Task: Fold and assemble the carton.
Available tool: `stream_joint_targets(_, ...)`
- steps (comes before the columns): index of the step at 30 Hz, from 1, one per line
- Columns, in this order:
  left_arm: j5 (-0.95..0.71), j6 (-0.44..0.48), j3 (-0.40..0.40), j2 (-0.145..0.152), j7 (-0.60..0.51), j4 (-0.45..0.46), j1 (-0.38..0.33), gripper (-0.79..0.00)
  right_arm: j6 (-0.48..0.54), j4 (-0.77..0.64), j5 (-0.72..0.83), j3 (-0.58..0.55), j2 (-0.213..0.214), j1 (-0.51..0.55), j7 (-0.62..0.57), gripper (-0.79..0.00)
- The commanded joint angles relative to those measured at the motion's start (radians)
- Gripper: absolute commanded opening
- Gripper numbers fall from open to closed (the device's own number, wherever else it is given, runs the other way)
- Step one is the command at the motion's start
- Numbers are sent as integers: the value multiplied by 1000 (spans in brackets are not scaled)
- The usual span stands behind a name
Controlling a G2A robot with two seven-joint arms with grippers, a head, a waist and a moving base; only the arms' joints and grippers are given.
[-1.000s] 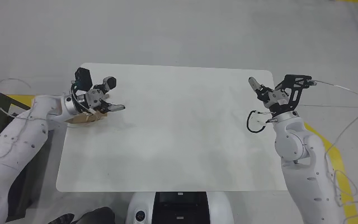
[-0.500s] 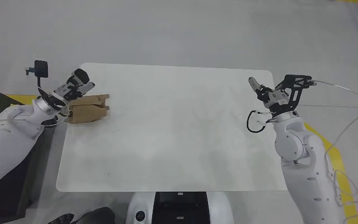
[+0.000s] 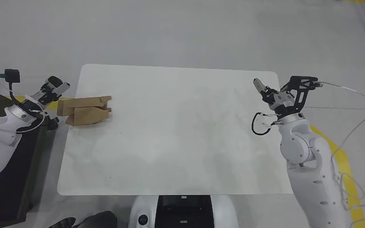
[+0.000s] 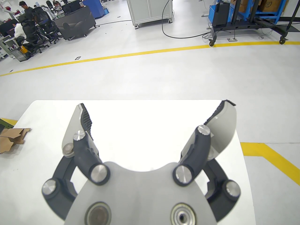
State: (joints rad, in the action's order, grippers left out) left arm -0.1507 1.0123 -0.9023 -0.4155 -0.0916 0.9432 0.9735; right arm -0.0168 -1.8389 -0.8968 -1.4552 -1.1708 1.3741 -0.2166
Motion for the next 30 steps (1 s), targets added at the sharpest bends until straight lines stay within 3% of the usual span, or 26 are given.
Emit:
stream_joint_targets(1,0,0,0,0,0,0,0,0,0,0,0,0,0,0,0,0)
stream_joint_targets(23,0,0,0,0,0,0,0,0,0,0,0,0,0,0,0,0)
stream_joint_targets(27,-134,0,-20,-1,-29,-13,25,0,0,0,0,0,0,0,0,0)
stream_joint_targets(30,-336,-4,-35,2,-145,-40,45,0,0,0,0,0,0,0,0,0)
